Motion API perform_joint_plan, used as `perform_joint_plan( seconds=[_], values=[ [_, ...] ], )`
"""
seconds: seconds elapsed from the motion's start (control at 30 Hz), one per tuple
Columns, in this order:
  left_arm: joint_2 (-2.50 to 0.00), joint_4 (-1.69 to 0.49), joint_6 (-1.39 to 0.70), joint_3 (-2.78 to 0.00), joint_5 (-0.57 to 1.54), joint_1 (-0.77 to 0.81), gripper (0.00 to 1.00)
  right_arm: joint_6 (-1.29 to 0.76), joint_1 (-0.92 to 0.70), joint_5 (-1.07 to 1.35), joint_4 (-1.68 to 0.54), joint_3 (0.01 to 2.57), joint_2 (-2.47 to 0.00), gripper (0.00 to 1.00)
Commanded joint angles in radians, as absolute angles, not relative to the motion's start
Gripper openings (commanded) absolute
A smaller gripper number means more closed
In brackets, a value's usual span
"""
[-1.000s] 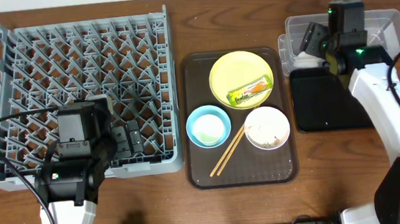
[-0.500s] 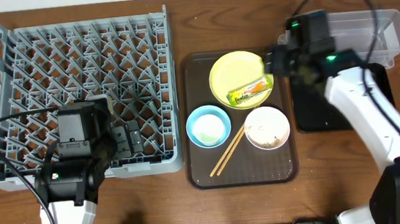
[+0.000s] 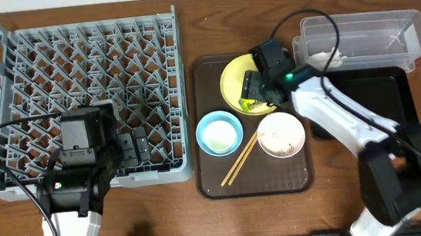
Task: Sort waste into correct bins and load items into the dishwasher rack
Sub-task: 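Grasp the snack wrapper with the right gripper, drop it in the clear bin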
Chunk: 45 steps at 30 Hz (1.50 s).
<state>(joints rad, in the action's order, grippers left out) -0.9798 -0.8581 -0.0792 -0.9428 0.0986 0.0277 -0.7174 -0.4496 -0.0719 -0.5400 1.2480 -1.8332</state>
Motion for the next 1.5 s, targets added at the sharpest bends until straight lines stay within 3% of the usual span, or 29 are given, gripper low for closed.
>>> perform_joint_plan(
  seconds=[0.0, 0.33, 0.4, 0.53, 0.63, 1.13, 1.47],
  values=[
    [-0.979, -0.864, -0.088, -0.963, 0.101, 0.023, 0.98, -0.834, -0.459, -0.108, -0.51, 1.239, -1.895, 0.77],
    [-0.979, -0.864, -0.088, -0.963, 0.101, 0.023, 0.98, -0.86, -0.459, -0.104, -0.404, 1.239, -2.012, 0.64],
    [-0.979, -0.864, -0.088, -0.963, 0.101, 0.023, 0.98, -0.86, -0.459, -0.104, -0.404, 1.239, -2.02, 0.53],
    [-0.979, -0.864, -0.088, -0.963, 0.101, 0.023, 0.98, -0.86, -0.459, -0.104, -0.404, 1.24, -2.021, 0.17],
    [-0.979, -0.864, -0.088, -0.963, 0.101, 0.023, 0.98, -0.854, -0.454, -0.101, -0.406, 1.242, -2.003, 0.01],
    [-0.979, -0.864, -0.088, -0.963, 0.101, 0.023, 0.98, -0.572, -0.255, -0.253, -0.405, 1.243, -1.575, 0.01],
    [-0.979, -0.863, -0.088, -0.963, 0.101, 0.023, 0.98, -0.567, -0.009, -0.291, -0.333, 1.243, -1.575, 0.02]
  ],
)
